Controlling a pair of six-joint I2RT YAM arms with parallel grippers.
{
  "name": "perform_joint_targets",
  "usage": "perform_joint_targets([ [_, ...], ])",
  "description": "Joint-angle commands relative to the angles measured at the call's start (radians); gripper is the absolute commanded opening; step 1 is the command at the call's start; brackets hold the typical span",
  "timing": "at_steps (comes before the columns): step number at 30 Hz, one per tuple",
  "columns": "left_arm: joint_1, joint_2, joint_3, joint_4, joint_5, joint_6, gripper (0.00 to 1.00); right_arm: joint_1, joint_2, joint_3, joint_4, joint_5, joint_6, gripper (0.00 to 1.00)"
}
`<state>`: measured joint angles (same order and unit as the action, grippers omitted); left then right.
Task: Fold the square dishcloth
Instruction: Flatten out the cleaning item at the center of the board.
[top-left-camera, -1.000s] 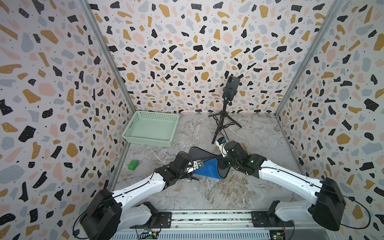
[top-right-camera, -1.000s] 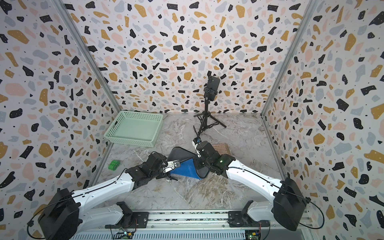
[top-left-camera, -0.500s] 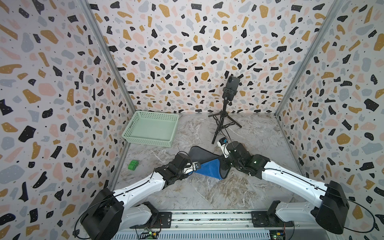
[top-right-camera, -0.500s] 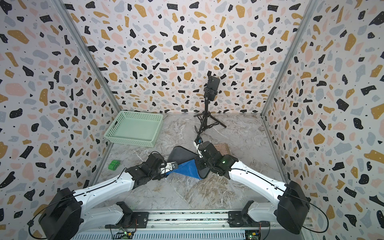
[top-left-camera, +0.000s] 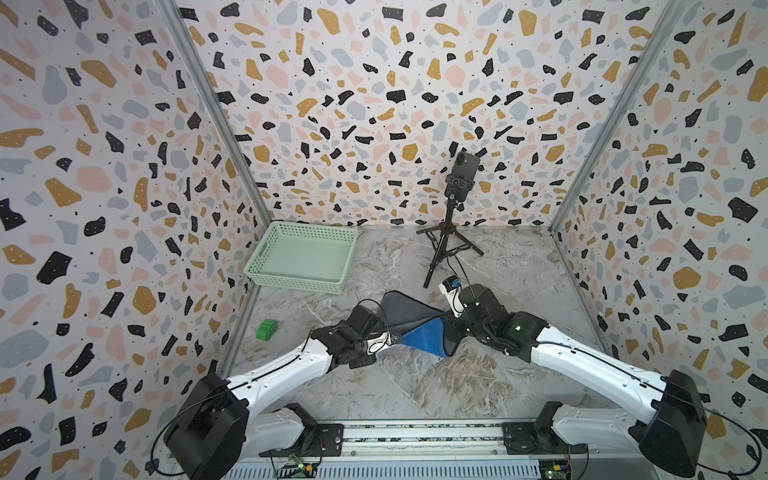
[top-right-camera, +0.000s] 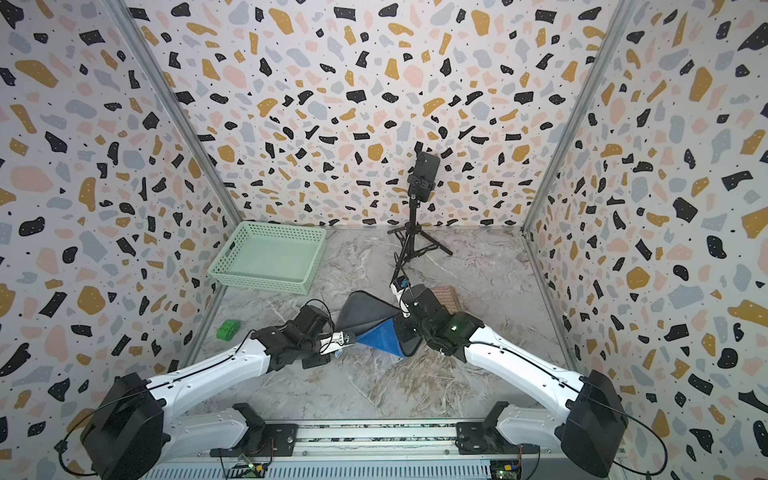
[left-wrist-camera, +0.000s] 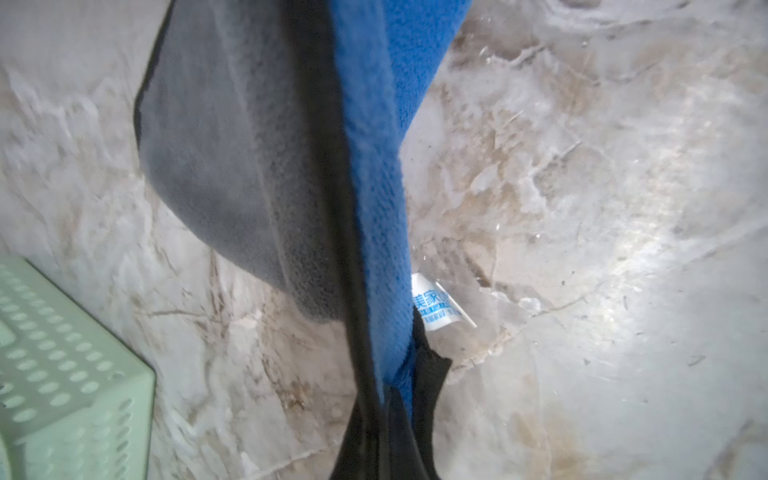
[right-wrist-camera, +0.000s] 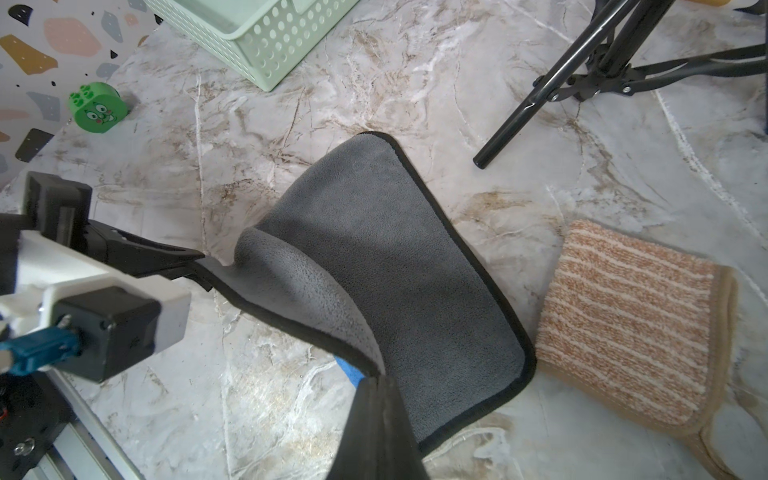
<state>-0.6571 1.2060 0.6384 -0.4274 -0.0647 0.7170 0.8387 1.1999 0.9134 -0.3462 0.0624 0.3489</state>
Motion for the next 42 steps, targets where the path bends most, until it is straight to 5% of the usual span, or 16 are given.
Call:
perform_joint_targets([
  [1,0.007,-0.024,0.049,-0.002,-0.014,0.002,0.00,-0.004,-0.051,0.009,-0.022,0.007,-0.001,0.00],
  [8,0.018,-0.152,0.170,0.010,-0.229,0.152,0.00,-0.004,-0.087,0.094,-0.071,0.034,-0.019,0.00],
  [15,0.019,-0.272,0.370,-0.170,-0.202,0.242,0.00,-0.004,-0.132,0.223,-0.127,-0.001,-0.031,0.00],
  [22,0.019,-0.328,0.382,-0.292,-0.193,0.320,0.00,-0.004,-0.138,0.267,-0.163,0.030,-0.050,0.00],
  [29,0.050,-0.206,0.378,-0.173,-0.243,0.371,0.00,-0.015,0.001,0.329,-0.152,0.098,-0.103,0.00],
  [35,0.108,0.004,0.642,-0.127,-0.262,0.370,0.00,-0.138,0.171,0.548,-0.154,0.090,-0.153,0.00],
  [42,0.120,0.091,0.897,-0.155,-0.284,0.393,0.00,-0.153,0.250,0.748,-0.162,0.097,-0.252,0.00],
])
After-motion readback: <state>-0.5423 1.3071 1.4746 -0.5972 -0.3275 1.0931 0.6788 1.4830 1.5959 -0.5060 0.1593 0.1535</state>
